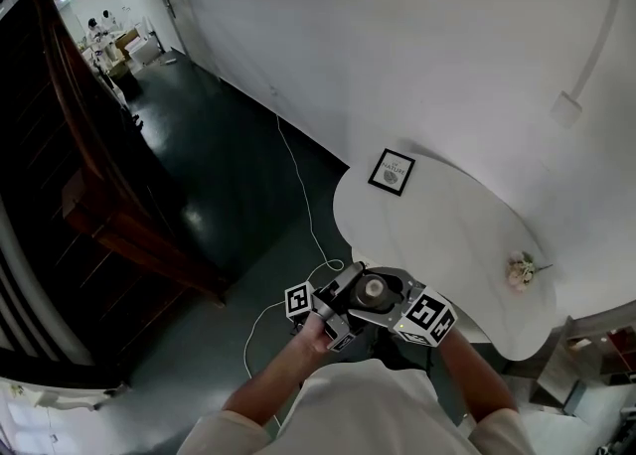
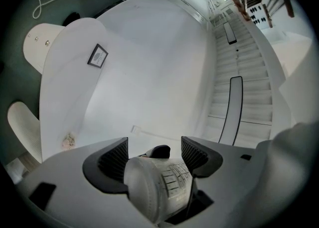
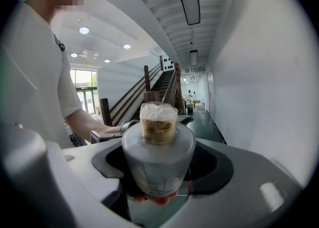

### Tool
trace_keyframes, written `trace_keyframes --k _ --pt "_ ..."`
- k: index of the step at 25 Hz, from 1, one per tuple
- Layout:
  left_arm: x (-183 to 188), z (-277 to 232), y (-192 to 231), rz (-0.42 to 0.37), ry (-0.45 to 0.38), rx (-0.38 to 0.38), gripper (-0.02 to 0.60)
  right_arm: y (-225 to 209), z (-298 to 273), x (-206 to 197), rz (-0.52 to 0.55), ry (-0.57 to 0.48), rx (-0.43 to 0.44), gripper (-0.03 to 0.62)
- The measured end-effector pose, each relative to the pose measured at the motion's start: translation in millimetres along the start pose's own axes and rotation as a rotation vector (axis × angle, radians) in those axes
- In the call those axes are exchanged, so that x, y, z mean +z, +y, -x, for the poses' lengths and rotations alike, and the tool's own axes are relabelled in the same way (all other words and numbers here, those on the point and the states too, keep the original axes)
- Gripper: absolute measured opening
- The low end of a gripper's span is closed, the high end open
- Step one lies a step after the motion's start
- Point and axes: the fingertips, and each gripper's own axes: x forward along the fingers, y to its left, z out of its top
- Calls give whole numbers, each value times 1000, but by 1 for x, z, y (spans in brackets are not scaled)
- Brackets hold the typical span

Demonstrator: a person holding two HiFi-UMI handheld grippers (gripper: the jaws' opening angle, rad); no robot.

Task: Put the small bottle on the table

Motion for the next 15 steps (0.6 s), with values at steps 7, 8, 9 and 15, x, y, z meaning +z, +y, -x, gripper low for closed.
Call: trace_keyframes --k 7,8,9,15 --pt "37 -9 46 -35 -29 21 319 -56 8 0 -6 2 52 348" --pt "42 -11 52 -41 -35 23 319 -63 9 0 -7 5 62 348" --pt "47 -12 59 -47 -41 26 319 -71 10 0 -7 7 71 348" --pt "73 -22 97 -86 -70 43 319 -115 21 -1 -11 14 126 348"
